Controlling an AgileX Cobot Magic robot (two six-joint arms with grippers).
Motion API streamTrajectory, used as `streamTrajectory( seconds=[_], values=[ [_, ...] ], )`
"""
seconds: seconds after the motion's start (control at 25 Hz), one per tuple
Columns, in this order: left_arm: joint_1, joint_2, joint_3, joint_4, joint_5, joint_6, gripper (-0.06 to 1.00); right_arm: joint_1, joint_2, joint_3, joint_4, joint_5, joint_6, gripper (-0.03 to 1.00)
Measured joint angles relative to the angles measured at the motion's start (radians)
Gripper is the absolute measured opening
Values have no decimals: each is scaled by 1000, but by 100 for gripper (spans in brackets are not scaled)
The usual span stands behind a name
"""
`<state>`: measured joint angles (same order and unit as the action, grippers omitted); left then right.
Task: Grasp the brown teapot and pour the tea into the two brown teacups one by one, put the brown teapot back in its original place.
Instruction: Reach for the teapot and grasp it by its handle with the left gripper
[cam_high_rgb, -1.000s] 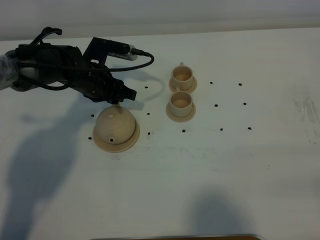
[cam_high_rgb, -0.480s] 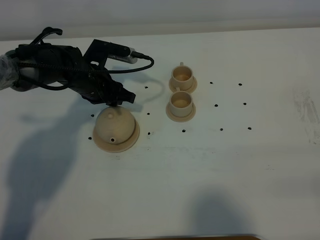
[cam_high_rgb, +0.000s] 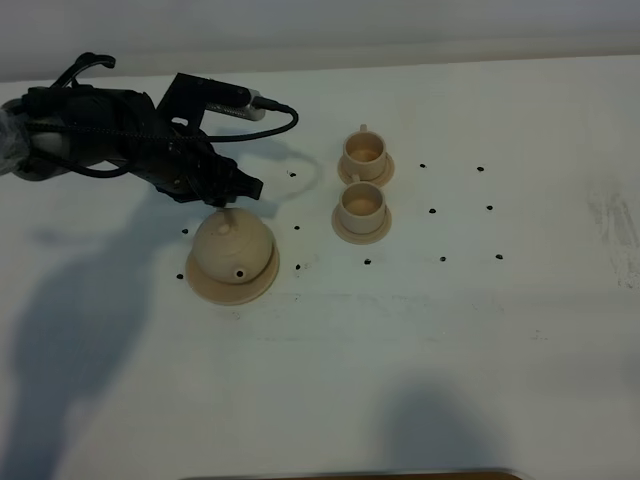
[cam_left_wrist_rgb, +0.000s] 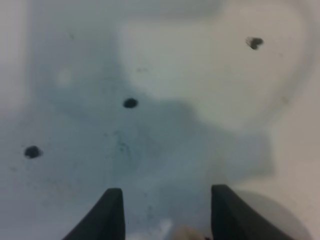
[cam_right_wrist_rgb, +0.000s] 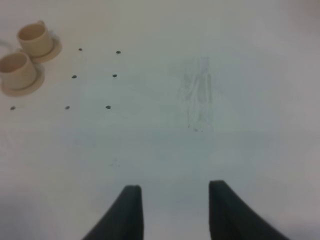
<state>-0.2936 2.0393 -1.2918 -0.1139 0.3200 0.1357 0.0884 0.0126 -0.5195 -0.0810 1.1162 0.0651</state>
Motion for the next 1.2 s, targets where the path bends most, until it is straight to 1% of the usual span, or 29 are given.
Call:
streamTrajectory(
  seconds=[0.44, 1.08, 1.2],
  values=[
    [14, -3, 0, 1, 12, 0, 46, 0, 0, 0, 0, 0, 0, 31],
    [14, -22, 0, 2, 79, 0, 46, 0, 0, 0, 0, 0, 0, 31],
    [14, -24, 0, 16, 91, -1, 46, 0, 0, 0, 0, 0, 0, 31]
  ],
)
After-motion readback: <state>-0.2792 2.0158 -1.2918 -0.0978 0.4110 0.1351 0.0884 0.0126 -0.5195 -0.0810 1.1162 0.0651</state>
